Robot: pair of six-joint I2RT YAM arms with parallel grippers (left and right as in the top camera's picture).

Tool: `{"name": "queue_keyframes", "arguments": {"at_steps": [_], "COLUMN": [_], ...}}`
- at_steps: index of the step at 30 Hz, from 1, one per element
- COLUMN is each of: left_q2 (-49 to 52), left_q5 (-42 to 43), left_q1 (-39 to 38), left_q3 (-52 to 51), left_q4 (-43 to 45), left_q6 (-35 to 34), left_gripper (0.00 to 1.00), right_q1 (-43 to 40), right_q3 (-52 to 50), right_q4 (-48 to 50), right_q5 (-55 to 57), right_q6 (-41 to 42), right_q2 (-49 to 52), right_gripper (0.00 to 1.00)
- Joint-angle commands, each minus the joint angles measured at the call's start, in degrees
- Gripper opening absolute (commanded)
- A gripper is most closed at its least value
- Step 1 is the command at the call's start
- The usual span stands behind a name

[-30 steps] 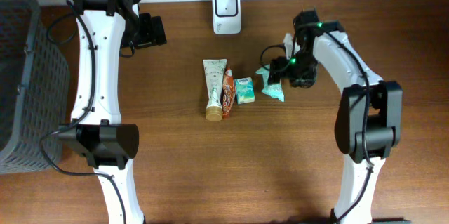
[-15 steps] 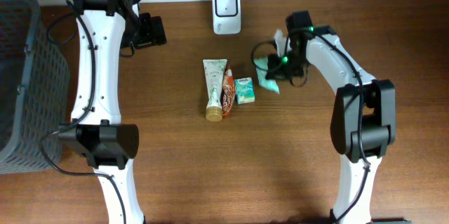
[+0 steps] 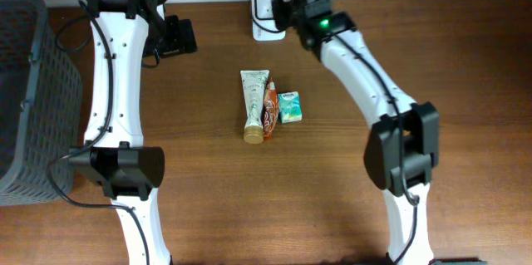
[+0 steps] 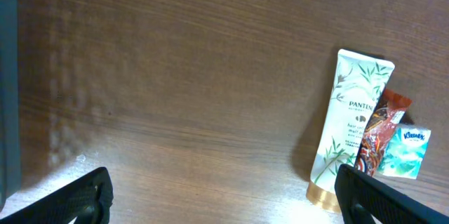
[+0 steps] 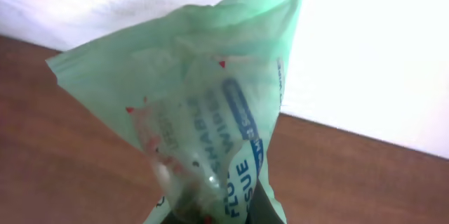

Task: Scan the item barcode
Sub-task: 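Hold green pack with right gripper in front of the scanner, then carry green pack with right gripper to table's right edge and release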

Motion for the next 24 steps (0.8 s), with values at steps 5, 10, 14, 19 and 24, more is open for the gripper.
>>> {"name": "queue_keyframes", "arguments": {"at_steps": [5,10,14,19,24], "left_q2": [-0.70,-0.70,-0.70,-0.70,-0.70], "left_q5": [-0.42,-0.42,-0.42,-0.42,-0.42], "left_q1": [-0.02,-0.02,-0.02,-0.02,-0.02], "left_q3": [0.52,0.52,0.52,0.52,0.52], "left_q4": [-0.07,-0.07,-0.07,-0.04,-0.07], "left_q6": [0.07,0.07,0.07,0.07,0.07], "left_gripper": [0.99,0.99,0.99,0.99,0.99], "right_q1": [1.27,0.81,-2.12,-9.88,-23.91], "right_q3": [0.44,0.48,0.50,0.50,0.46], "right_q4": [4.76,5.44,1.57,-6.45,-19.65], "right_q5": [3.82,5.77,12.81,21.62,21.62], "right_q6": [-2.89,-2.89,-2.84,0.20,3.48], "right_q2": [5.51,4.94,2.29,-1.92,-3.32], "right_gripper": [0.04,0.04,0.04,0.04,0.04]}}
